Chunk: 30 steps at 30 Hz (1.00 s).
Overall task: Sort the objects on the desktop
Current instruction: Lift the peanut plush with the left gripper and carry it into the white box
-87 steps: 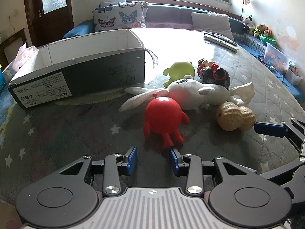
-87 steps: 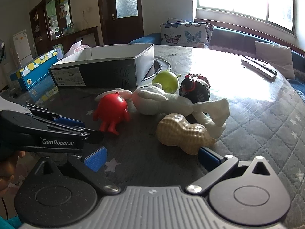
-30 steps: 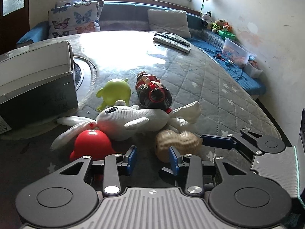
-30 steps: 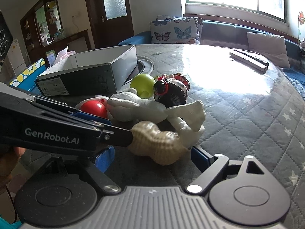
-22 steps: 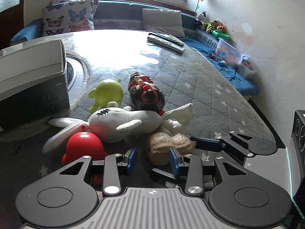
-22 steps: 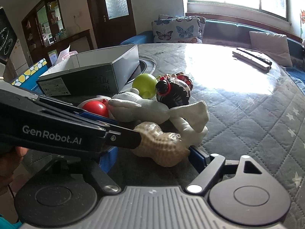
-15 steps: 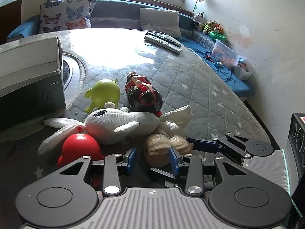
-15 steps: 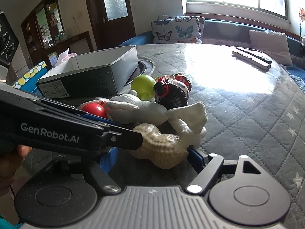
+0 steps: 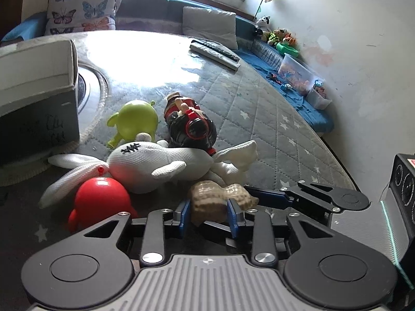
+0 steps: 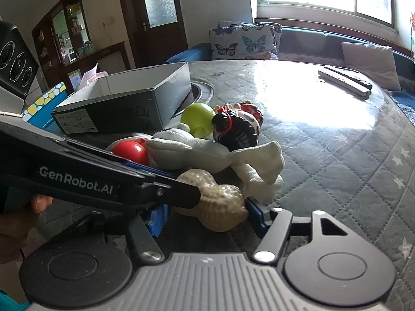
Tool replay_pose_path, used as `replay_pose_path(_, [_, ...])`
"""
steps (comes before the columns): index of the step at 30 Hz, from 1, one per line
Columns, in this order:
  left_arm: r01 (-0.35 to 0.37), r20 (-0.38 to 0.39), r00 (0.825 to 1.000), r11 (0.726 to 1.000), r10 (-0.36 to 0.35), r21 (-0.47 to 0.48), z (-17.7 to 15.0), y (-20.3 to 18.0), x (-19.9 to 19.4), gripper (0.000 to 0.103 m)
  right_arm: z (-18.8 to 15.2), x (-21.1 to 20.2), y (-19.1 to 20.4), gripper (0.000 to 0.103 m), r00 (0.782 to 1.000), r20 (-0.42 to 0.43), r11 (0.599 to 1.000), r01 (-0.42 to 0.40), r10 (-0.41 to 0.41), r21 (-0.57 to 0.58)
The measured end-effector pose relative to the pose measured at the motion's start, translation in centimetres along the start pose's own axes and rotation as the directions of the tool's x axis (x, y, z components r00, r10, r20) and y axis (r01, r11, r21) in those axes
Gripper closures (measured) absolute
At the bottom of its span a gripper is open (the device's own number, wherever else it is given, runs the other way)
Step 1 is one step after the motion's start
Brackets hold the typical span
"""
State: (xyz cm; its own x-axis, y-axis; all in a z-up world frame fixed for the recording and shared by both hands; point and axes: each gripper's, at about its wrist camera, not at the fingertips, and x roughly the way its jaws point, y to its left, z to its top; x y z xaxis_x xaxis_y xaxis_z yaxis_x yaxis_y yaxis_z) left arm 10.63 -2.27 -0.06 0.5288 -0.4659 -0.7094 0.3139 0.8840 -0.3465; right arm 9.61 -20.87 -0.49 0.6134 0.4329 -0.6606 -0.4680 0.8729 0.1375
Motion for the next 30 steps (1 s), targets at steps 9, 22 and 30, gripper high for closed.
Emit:
replay_pose_path(9, [-0.009,0.071,0.997,1.0,0.009,-0.007,-0.1,0.6,-2.9,0.07,1.2,-0.9,1.7,0.041,0.999,0.031,0.998,-0.016,0.018,-0.058])
replay_pose_path(22, [-0.11,0.24,0.963,0.992,0.122,-0.064,3.9,4.7,-8.8,0.07,8.4,0.6,6.1,0.041,0.988,0.107,0.976,-0.09,0.113,-0.199])
replay_pose_path(30, [-0.162,0.29,0.939,0.981,0.187,-0.107,7.8,9.5,-10.4,0.07,13.7,4.2,8.6,0.041,0.979,0.119,0.96,-0.13,0.164,-0.248])
